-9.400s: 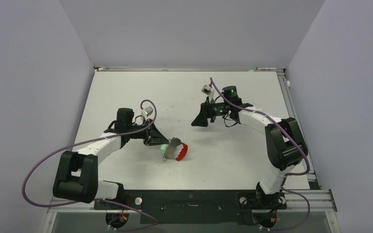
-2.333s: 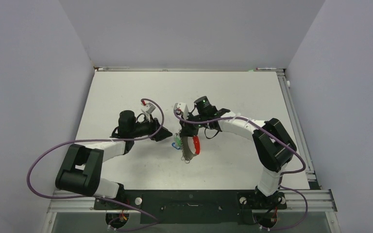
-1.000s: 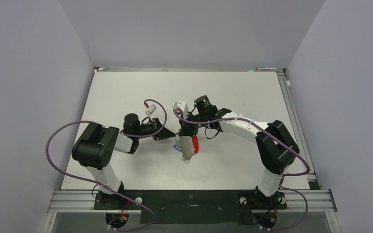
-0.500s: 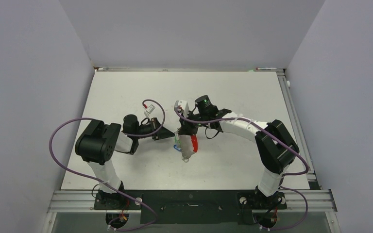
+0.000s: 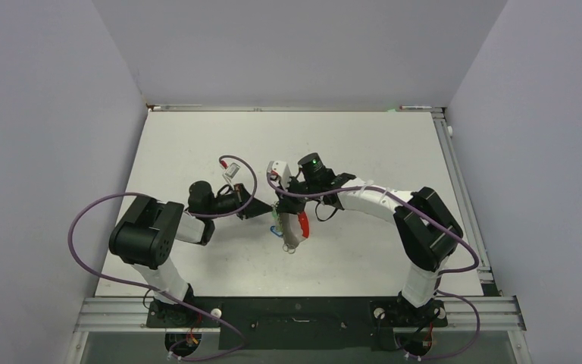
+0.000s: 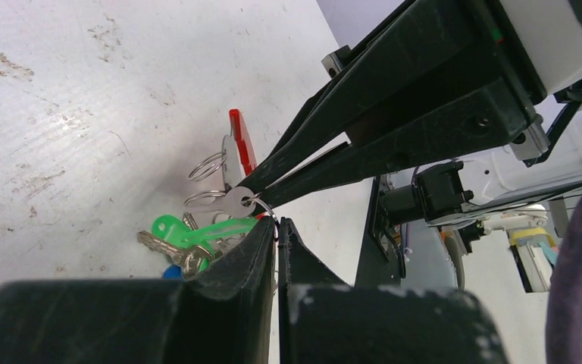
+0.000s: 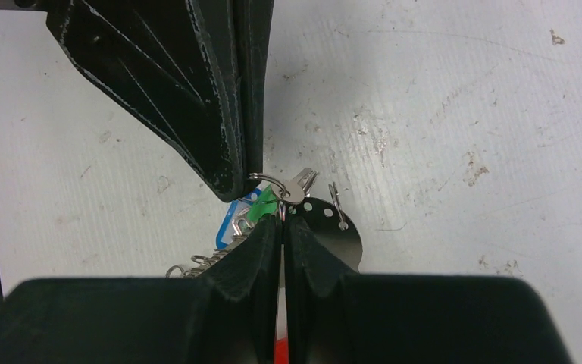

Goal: Remove the keys from the keyring
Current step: Remove the key from the keyring.

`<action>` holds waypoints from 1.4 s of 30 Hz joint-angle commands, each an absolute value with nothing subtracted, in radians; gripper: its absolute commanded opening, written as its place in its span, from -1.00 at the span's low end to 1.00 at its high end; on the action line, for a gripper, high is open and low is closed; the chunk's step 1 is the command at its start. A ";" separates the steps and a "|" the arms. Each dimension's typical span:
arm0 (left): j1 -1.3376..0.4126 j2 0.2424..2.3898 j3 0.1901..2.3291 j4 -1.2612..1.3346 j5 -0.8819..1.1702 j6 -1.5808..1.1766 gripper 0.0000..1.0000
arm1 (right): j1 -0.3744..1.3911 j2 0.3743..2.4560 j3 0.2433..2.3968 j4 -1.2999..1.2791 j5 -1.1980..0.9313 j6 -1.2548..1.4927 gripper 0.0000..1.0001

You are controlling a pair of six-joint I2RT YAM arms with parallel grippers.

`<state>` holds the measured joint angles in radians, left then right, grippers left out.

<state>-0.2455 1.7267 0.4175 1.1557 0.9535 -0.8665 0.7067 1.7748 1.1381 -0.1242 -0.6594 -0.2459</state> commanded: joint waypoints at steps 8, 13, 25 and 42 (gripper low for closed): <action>-0.290 1.655 0.453 1.092 1.011 -0.726 -1.00 | 0.721 1.801 1.180 -0.123 -0.658 -0.258 -0.89; -0.290 1.598 0.503 0.820 1.042 -0.544 -1.00 | 0.721 1.809 1.173 -0.117 -0.696 -0.231 -0.89; -0.311 1.521 0.644 0.328 1.001 -0.065 -1.00 | 0.656 1.818 1.135 -0.027 -0.941 -0.043 -0.65; -0.393 1.646 1.247 -0.846 0.769 0.873 -1.00 | 0.265 1.663 1.175 -0.103 -1.013 -0.204 0.40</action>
